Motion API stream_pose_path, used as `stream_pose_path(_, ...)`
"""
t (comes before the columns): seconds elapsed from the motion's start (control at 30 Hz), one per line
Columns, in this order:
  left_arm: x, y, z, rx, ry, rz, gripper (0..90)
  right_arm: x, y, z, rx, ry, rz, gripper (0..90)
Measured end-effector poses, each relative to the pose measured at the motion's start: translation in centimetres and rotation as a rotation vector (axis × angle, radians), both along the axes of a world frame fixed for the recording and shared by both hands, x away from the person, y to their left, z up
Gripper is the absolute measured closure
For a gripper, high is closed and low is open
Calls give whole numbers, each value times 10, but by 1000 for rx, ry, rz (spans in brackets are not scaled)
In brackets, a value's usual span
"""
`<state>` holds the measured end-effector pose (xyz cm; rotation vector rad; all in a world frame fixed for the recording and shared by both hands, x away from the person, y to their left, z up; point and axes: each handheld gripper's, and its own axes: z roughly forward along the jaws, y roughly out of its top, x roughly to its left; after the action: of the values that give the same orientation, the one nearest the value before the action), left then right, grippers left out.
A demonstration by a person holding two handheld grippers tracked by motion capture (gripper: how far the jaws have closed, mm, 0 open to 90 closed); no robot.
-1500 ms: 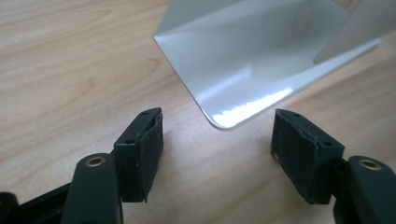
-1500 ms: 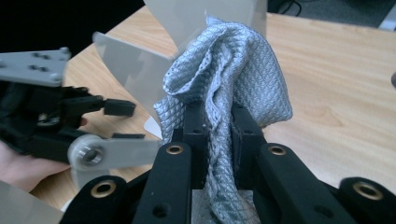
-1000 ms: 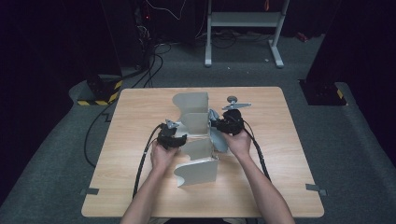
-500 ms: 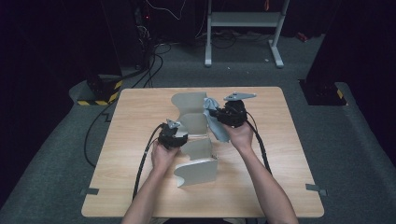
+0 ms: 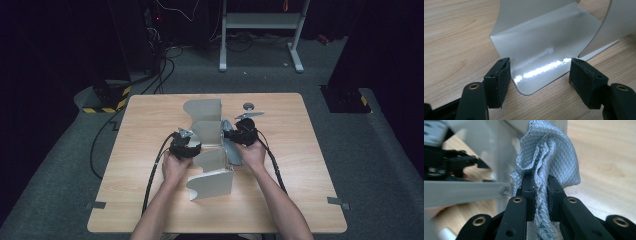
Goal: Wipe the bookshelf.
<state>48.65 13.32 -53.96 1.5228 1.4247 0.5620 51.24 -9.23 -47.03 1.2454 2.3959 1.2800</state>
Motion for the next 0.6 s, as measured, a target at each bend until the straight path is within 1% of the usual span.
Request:
stream_pose_path(0.07, 0, 0, 0, 0, 0, 0, 340, 4, 0, -11, -15, 36, -8, 805)
stream_pose_path(0.13, 0, 0, 0, 0, 0, 0, 340, 8, 1, -24, -42, 72, -10, 805)
stream_pose_path(0.2, 0, 0, 0, 0, 0, 0, 340, 11, 2, -34, -30, 101, -13, 806)
stream_pose_path(0.27, 0, 0, 0, 0, 0, 0, 340, 13, 2, -36, -19, 108, -15, 805)
stream_pose_path(0.3, 0, 0, 0, 1, 1, -1, 340, 13, 2, -34, -21, 103, -15, 805)
stream_pose_path(0.37, 0, 0, 0, 1, 1, -1, 340, 12, -1, -25, -2, 81, -16, 805)
stream_pose_path(0.4, 0, 0, 0, 0, 0, -1, 340, 11, -3, -18, 16, 62, -15, 806)
stream_pose_path(0.47, 0, 0, 0, 3, 4, -3, 340, 7, -7, 1, 59, 8, -13, 806)
stream_pose_path(0.5, 0, 0, 0, 2, 4, -3, 340, 4, -8, 13, 75, -20, -10, 806)
stream_pose_path(0.53, 0, 0, 0, 3, 5, -4, 340, 3, -8, 25, 70, -37, -3, 806)
stream_pose_path(0.6, 0, 0, 0, 0, 2, -2, 339, 2, -8, 37, 66, -70, 2, 807)
